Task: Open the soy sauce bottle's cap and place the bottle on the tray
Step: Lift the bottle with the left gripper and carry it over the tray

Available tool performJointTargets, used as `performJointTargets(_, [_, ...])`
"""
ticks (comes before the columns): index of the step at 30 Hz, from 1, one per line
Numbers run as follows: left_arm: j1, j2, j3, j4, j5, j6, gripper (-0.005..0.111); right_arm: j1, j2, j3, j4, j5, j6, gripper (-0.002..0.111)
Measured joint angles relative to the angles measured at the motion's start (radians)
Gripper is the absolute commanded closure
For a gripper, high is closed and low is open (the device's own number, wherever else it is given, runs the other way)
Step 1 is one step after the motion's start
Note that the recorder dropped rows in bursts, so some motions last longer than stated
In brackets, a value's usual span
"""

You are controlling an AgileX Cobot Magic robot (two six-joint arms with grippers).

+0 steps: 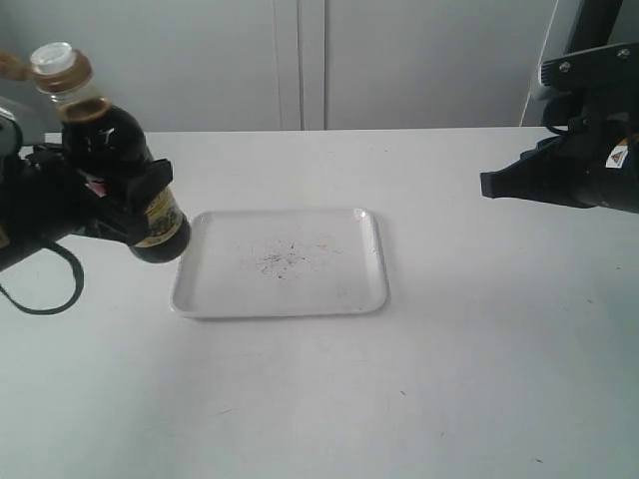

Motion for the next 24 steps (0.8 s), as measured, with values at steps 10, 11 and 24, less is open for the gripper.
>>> performJointTargets(10, [-0.132, 0.131, -0.167, -0.035, 0.115, 0.017, 0.107, 0.000, 0.000, 0.000, -0.002, 0.000, 0.000, 0.108])
performJointTargets(11, [-0.143, 0.144, -0.182, -0.036, 0.121, 0.017, 0.107, 0.000, 0.000, 0.000, -0.002, 0.000, 0.000, 0.108])
performJointTargets(24, [-0.245, 0.299, -0.375, -0.056, 0.199, 0.021, 0.107, 0.000, 0.000, 0.000, -0.002, -0.002, 0.000, 0.108])
